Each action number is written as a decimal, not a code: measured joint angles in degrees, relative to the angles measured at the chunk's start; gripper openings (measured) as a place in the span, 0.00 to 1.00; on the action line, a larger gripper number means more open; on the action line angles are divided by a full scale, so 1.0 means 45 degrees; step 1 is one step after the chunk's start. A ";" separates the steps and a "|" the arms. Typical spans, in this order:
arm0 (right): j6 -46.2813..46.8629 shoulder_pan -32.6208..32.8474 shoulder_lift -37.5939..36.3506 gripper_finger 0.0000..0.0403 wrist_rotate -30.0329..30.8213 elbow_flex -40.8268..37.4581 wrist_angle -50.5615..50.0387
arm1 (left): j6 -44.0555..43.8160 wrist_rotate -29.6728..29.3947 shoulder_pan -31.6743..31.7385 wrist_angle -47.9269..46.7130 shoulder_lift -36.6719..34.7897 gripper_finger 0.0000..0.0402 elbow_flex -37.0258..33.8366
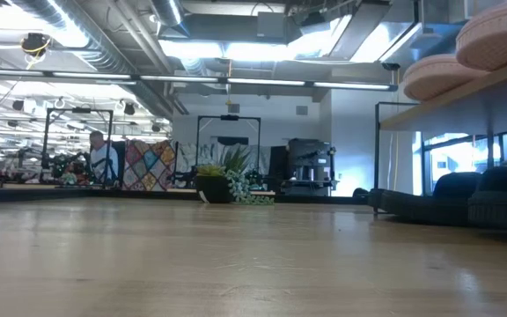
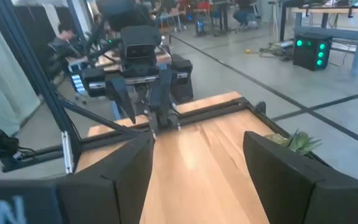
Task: Pick and place slides into the shelf
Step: Return to Home Position
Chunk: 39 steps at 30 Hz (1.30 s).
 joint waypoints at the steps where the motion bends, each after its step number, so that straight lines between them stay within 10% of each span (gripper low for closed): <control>1: -0.0130 -0.0361 0.0306 0.61 -0.0411 0.0000 0.0248 | 0.0000 0.0002 -0.0056 -0.0107 0.0005 0.57 0.0000; 19: -0.2622 -0.8438 0.1228 0.61 -0.3130 0.0008 0.2288 | 0.0079 -0.1287 -0.0670 -0.1005 -0.1672 0.57 -0.0915; 39: -0.4237 -1.5565 -0.2444 0.61 -0.2080 -0.0953 0.0624 | 0.0284 -0.2579 0.1746 0.4808 -1.0645 0.57 -1.0382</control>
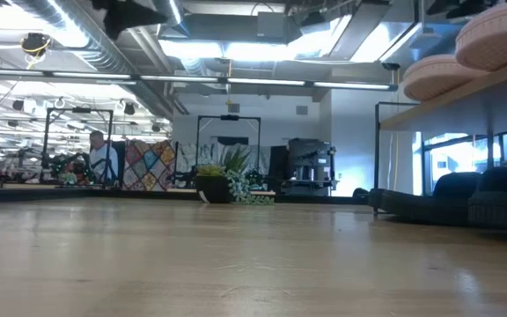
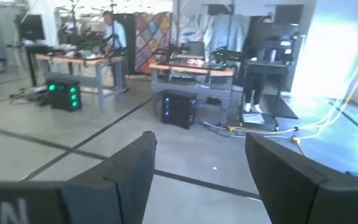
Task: Pick and place slides into the shelf
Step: Return to Home Position
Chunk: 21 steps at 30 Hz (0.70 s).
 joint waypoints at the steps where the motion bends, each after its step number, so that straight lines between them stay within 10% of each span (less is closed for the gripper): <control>1: 0.0004 -0.0134 -0.0181 0.61 0.0016 -0.0275 0.0132 | -0.0007 0.0002 0.0102 0.0096 -0.0338 0.57 -0.0225; 13: 0.0012 -0.1572 -0.2300 0.61 0.0652 -0.3639 0.2279 | 0.0414 0.0040 0.0414 0.0501 -0.2335 0.57 -0.1563; 21: -0.0046 -0.2084 -0.3672 0.61 0.0854 -0.3958 0.1958 | 0.0514 -0.2904 0.1741 0.0541 -0.4051 0.57 -0.3197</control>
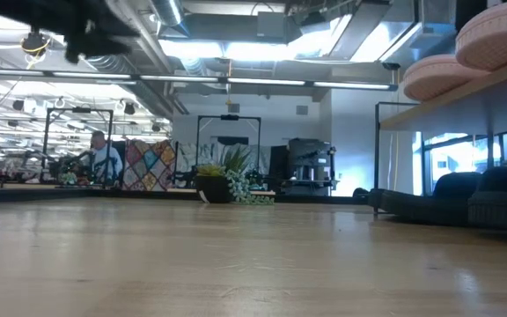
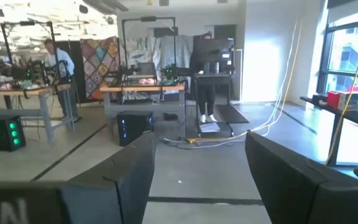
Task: Pick and place slides into the shelf
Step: Return to Home Position
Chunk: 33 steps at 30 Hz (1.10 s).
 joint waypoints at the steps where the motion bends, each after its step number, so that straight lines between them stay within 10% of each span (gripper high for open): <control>1: 0.0003 0.0003 -0.0081 0.61 -0.0002 0.0000 0.0003 | -0.0073 -0.0245 0.0290 0.0070 -0.0090 0.57 -0.0230; 20: -0.0174 0.0005 -0.0088 0.61 0.1045 0.0000 -0.0299 | -0.0482 0.5283 0.6906 0.1707 -0.0191 0.57 -0.2731; 33: 0.0722 0.0005 -0.0534 0.61 0.1025 0.0005 -0.1157 | -0.0502 0.7467 0.7945 0.1536 -0.1041 0.57 -0.2731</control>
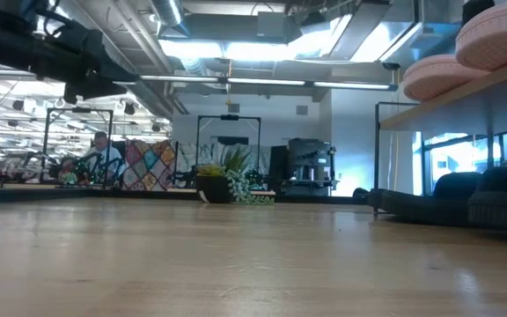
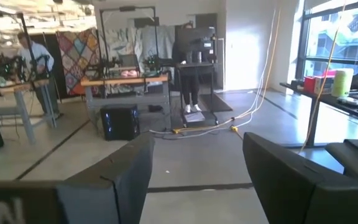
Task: Pick and place slides into the shelf
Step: Return to Home Position
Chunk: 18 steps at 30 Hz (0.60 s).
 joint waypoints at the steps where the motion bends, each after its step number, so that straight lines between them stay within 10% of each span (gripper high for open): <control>1: -0.0015 0.0000 -0.0205 0.61 0.0013 0.0000 -0.0081 | 0.0000 -0.0004 0.0000 -0.0108 -0.0213 0.57 -0.0005; 18: 0.0896 0.0005 -0.1832 0.61 -0.0022 -0.0885 -0.1113 | 0.0016 -0.0579 -0.0005 -0.2380 -0.1923 0.57 -0.0019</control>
